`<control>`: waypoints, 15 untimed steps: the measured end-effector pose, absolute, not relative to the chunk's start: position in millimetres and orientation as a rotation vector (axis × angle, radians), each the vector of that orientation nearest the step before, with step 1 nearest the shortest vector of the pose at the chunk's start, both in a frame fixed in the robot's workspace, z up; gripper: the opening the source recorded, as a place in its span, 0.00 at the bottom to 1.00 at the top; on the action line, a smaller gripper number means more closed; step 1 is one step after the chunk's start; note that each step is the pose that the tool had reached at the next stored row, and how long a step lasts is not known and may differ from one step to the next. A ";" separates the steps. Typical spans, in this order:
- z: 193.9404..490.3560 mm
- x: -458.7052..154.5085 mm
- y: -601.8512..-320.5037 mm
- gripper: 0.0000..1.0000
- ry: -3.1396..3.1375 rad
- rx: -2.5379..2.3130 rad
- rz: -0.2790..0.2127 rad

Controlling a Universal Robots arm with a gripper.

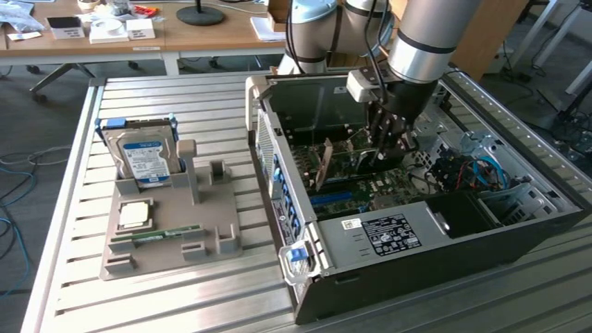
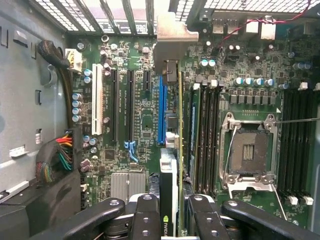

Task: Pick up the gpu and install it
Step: 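Insert the gpu into the slot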

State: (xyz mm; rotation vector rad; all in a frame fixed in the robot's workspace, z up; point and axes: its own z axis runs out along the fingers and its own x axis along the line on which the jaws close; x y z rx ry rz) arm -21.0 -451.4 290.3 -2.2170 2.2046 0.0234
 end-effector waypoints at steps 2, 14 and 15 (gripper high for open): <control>290.2 -20.9 -451.4 0.27 2.204 -2.217 0.023; 288.3 -21.3 -451.4 0.27 2.204 -2.217 0.023; 288.2 -21.4 -451.4 0.27 2.204 -2.217 0.024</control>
